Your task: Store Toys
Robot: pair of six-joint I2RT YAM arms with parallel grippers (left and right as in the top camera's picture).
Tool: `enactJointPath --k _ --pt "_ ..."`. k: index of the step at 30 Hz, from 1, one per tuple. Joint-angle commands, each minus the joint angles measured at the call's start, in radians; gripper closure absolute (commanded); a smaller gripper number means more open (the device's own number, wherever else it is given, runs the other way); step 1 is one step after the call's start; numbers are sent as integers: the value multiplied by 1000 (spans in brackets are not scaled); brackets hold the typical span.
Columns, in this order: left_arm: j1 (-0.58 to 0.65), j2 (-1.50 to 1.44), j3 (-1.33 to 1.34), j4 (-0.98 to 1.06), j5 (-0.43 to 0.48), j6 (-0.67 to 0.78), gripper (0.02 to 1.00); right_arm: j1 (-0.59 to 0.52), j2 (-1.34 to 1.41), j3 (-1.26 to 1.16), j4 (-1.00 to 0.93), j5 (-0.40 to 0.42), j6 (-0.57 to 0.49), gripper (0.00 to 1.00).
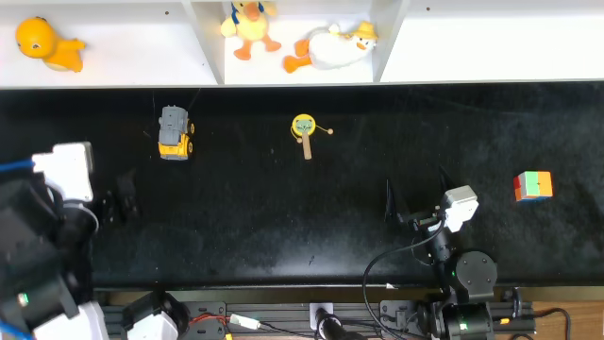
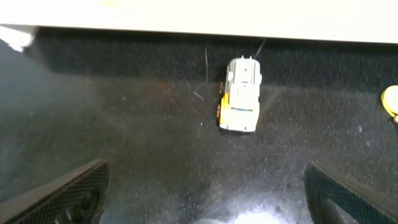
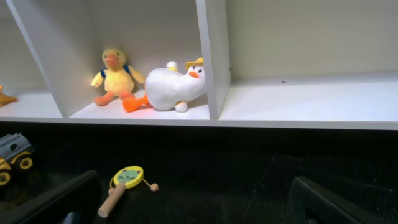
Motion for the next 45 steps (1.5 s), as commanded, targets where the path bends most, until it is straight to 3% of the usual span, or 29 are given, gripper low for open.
enactJointPath --k 1,9,18,28,45 --pt "-11 152 -12 53 37 44 20 3 -7 -13 6 -3 8 5" --pt "-142 417 -12 203 25 55 20 3 -7 -13 6 -3 8 7" --pt "-296 532 -12 308 -185 8 20 3 -7 -13 6 -3 8 5" --pt "-367 650 -12 389 -227 -41 20 3 -7 -13 6 -3 8 5" --pt "-372 778 -12 483 -188 -64 53 3 -7 -13 6 -3 8 7"
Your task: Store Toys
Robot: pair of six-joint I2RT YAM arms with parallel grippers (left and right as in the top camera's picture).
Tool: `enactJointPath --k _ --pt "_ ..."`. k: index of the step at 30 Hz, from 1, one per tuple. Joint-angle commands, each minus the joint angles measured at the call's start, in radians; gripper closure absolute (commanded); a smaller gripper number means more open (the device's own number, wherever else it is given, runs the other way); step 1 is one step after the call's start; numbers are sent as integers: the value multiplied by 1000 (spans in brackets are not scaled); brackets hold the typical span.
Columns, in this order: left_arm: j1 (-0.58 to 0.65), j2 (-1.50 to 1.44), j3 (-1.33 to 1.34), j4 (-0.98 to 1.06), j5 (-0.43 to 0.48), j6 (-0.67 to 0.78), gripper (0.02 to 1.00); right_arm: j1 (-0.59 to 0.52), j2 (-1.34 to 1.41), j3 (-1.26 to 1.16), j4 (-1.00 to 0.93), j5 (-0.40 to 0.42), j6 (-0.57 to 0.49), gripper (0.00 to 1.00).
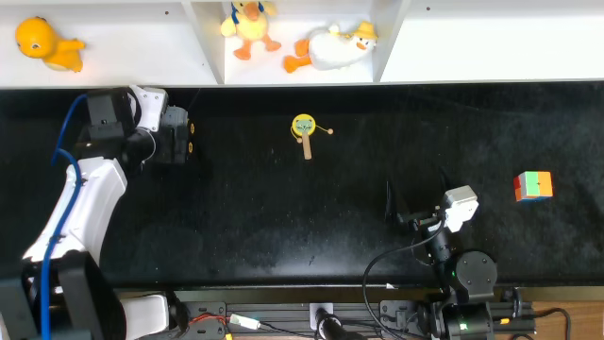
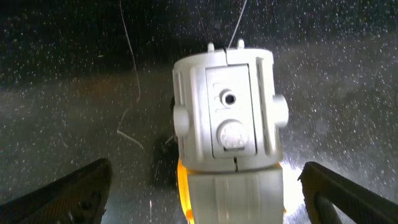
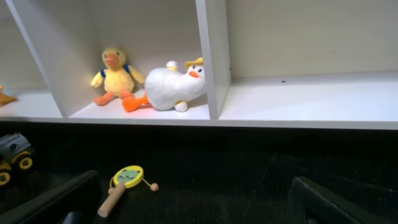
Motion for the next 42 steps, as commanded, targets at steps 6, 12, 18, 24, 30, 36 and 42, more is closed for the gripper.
enactJointPath --k 6,12,18,24,30,36,42 --pt "-10 59 -6 36 16 -30 84 3 -7 -13 6 -3 8 5" --pt "-10 59 -7 46 16 -35 251 3 -7 -13 5 -3 8 5" --pt "-10 59 -7 45 16 -69 349 3 -7 -13 5 -3 8 5" --pt "-10 59 -6 45 29 -87 437 3 -7 -13 5 -3 8 7" --pt "-10 58 -2 35 39 -114 538 3 -7 -13 5 -3 8 5" --pt "-10 39 64 -56 39 -135 680 3 -7 -13 5 -3 8 5" --pt "-10 -16 118 -142 39 -135 827 3 -7 -13 5 -3 8 5"
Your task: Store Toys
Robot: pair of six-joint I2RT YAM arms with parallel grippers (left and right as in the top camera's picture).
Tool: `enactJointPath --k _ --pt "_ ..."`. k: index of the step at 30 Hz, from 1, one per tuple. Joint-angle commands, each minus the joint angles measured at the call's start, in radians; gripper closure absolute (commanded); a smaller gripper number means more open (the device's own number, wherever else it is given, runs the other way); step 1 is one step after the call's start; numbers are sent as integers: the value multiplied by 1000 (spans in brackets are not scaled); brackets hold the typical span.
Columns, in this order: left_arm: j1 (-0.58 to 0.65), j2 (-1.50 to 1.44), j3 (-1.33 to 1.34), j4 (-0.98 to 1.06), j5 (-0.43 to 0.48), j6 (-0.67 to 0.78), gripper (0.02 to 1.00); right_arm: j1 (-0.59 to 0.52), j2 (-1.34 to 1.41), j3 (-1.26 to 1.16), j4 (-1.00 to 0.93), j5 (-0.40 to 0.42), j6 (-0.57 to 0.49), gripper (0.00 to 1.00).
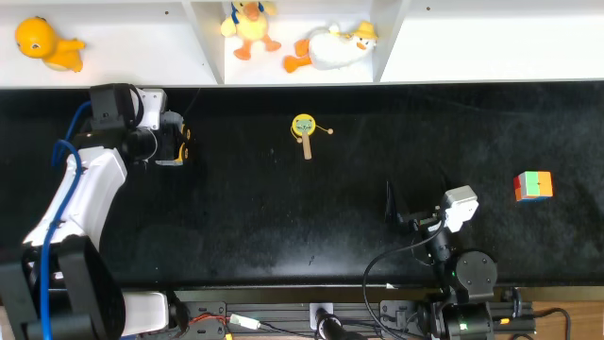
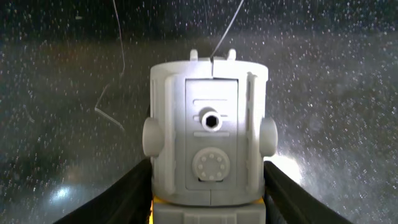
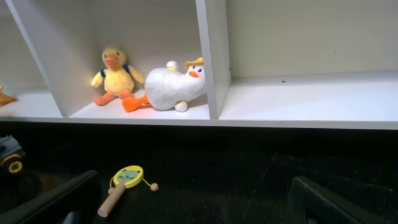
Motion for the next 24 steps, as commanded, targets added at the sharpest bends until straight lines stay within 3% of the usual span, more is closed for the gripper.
enactJointPath --k 1,6,12,16,24 --pt "-10 -75 62 -43 18 -23 853 3 -7 -13 5 -4 7 7" --pt "-10 -157 71 -105 18 -50 982 3 -7 -13 5 -3 7 5" --pt "-10 -255 71 -121 4 -53 982 3 -7 -13 5 -4 7 5" --pt "-10 -258 71 -35 -56 -50 982 3 -7 -13 5 -3 7 7" --pt "-10 -163 71 240 -58 -44 982 3 -7 -13 5 -3 7 5"
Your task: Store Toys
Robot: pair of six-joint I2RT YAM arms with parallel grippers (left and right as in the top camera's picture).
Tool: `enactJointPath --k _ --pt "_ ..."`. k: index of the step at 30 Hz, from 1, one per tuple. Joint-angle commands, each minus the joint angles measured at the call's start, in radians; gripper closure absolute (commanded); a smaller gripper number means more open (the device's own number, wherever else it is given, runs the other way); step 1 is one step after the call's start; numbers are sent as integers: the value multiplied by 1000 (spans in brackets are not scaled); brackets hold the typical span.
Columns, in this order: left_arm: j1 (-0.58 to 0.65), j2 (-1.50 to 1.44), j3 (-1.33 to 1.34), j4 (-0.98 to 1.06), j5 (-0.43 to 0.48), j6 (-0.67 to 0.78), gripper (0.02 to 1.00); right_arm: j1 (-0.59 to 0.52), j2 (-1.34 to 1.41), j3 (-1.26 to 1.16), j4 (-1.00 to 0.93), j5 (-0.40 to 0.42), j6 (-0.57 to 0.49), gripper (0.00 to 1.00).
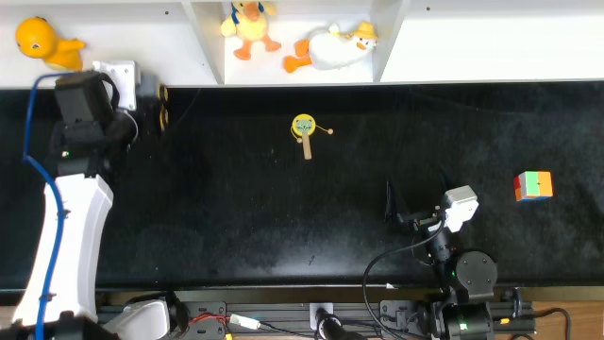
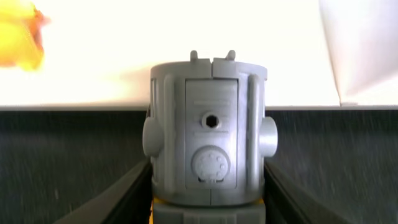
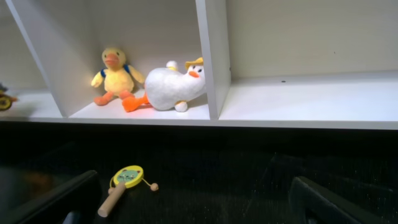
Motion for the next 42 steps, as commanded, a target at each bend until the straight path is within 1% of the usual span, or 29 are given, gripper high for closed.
enactJointPath --k 1,5,11,17,19,27,28,29,30,31,32,33,34,35,42 --pt "-10 69 29 123 -13 -6 982 3 -7 -13 5 -3 8 5" --pt "-10 137 35 218 -13 -6 982 3 -7 -13 5 -3 8 7" --pt "-10 207 71 300 -13 -6 982 3 -7 -13 5 -3 8 5" --pt "-10 270 138 304 -11 5 982 3 -7 -13 5 -3 8 5" --pt "-10 294 160 303 2 6 982 3 -7 -13 5 -3 8 5" --pt "-10 348 169 269 11 4 980 3 -7 -13 5 -3 8 5" --pt "-10 349 169 265 11 4 952 3 -7 -13 5 -3 8 5" --pt "-10 349 169 262 11 4 860 3 -7 -13 5 -3 8 7" --pt "-10 349 169 262 11 4 726 3 -7 -13 5 -3 8 5" --pt "-10 349 169 263 11 4 676 3 -7 -13 5 -3 8 5" --pt "-10 349 169 265 11 4 570 3 -7 -13 5 -3 8 5" --pt "-10 349 169 265 11 4 349 3 -7 -13 5 -3 8 5" --pt "-10 349 169 265 11 3 156 3 -7 -13 5 -3 8 5" --pt "-10 349 169 266 11 -4 20 3 -7 -13 5 -3 8 5" --pt "-10 340 169 263 14 -8 23 3 -7 -13 5 -3 8 7"
